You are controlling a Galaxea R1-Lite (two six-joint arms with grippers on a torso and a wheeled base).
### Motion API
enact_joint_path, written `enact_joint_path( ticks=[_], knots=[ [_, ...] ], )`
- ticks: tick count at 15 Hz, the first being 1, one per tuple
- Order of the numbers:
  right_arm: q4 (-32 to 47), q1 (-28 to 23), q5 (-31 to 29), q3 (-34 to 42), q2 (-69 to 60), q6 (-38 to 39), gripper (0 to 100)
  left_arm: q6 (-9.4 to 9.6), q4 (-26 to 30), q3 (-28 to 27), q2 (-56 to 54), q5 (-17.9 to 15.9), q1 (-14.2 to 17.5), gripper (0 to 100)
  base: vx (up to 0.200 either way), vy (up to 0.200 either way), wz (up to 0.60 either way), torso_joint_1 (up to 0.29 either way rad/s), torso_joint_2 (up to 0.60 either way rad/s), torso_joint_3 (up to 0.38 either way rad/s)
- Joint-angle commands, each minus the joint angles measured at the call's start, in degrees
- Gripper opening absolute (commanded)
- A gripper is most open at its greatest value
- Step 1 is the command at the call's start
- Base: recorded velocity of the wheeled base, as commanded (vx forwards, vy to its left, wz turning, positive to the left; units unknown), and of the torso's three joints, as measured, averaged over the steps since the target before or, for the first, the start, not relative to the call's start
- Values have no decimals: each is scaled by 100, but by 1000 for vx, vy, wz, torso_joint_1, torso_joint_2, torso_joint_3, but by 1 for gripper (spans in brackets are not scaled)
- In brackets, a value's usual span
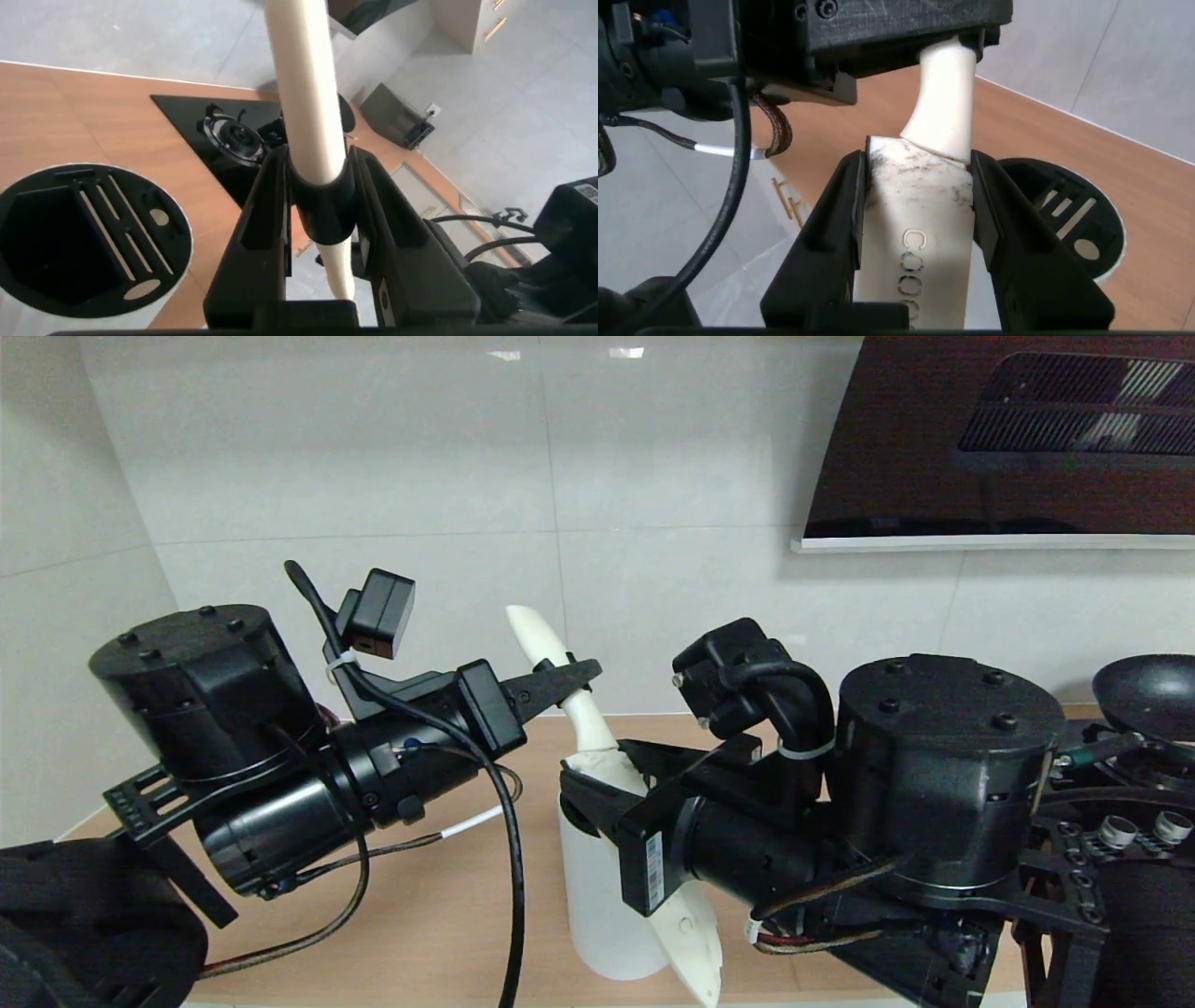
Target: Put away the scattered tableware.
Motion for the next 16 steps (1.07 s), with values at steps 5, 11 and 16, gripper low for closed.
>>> enact_joint_path(
  ticks=[5,11,16],
  knots=[
    [-11,-7,-54,-9,-18,2,100,-3,-40,-9,-54,7,-3,0,0,0,0,0,0,0],
    [-73,-174,-81,87,-449,-16,100,67,250,-281,-459,51,6,0,0,0,0,0,0,0],
    [-20,-1316,-63,122,-1240,-51,100,735,3160,-2909,-538,1985,50,0,0,0,0,0,0,0]
  ],
)
